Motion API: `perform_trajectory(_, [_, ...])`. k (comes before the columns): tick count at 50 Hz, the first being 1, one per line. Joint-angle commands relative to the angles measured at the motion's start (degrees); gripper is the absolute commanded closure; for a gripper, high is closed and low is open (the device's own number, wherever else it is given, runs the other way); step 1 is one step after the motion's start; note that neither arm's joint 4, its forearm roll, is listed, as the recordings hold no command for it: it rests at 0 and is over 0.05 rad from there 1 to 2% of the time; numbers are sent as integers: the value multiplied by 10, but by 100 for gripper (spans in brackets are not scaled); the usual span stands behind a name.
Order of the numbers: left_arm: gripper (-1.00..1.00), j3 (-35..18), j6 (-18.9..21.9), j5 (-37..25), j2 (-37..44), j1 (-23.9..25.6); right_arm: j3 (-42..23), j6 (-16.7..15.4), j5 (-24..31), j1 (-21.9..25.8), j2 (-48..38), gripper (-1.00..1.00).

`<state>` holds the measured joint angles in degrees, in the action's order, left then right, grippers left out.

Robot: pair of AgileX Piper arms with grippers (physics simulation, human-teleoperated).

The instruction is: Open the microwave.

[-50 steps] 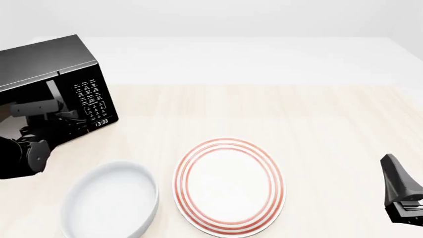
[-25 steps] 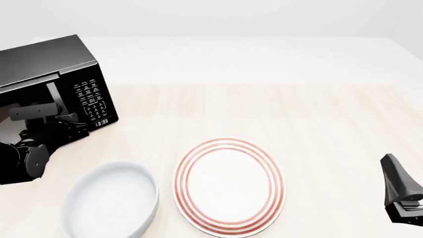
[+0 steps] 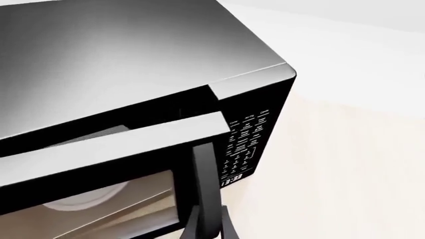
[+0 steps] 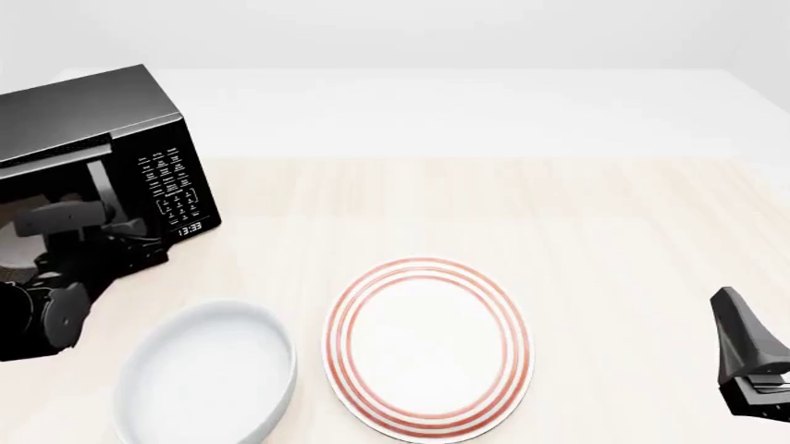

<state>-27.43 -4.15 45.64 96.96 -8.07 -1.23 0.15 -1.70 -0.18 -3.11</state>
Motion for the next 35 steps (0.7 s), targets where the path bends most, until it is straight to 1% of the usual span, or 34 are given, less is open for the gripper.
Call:
perform_trajectory(1, [100,8,-16,15,-37,23,0,0,0,0,0,-100])
perform_trajectory(12, [100,22,-16,15,-60,35,0,0,0,0,0,-100])
perform_trajectory(23, [100,57,-21,25,-95,41,0,0,0,0,0,-100])
perform_trajectory(35, [100,74,-19,32,-109,53,0,0,0,0,0,-100])
